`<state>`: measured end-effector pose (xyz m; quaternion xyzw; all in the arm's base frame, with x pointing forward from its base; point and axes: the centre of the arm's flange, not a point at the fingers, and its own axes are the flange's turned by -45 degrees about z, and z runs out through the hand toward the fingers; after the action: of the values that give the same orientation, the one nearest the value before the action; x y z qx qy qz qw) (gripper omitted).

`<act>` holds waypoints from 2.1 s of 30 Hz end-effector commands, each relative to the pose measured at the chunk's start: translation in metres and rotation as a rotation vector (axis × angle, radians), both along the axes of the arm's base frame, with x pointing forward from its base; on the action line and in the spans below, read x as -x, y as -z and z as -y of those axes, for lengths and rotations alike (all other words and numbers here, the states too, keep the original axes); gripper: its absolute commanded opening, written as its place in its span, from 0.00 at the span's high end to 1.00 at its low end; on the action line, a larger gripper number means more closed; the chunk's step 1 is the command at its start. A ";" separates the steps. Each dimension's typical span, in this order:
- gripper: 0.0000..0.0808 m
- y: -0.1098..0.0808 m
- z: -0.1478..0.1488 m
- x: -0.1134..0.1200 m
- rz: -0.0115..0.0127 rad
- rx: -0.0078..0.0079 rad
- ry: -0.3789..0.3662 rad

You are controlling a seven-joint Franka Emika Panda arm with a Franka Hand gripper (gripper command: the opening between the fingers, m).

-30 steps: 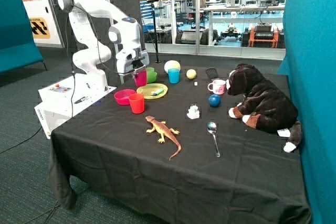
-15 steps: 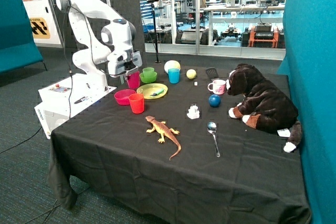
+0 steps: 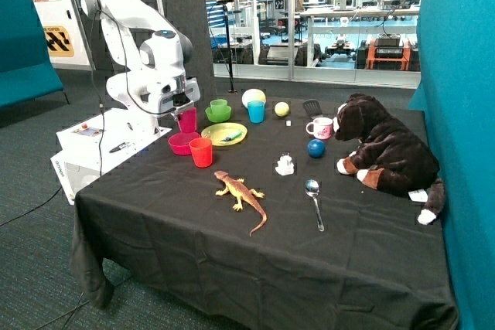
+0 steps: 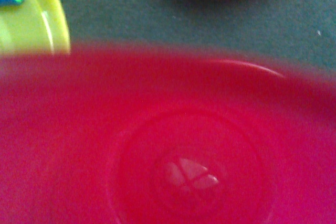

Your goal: Match the cups with the appropriate bowls

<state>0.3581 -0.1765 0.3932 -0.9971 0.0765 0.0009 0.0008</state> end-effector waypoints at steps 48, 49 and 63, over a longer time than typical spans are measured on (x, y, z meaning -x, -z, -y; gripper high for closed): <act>1.00 0.067 0.003 0.017 0.0017 0.0017 -0.029; 0.99 0.066 0.003 0.017 0.0017 0.0017 -0.031; 0.70 0.062 0.004 0.020 0.0017 0.0017 -0.035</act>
<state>0.3389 -0.1792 0.3296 -0.9981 0.0608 -0.0018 -0.0014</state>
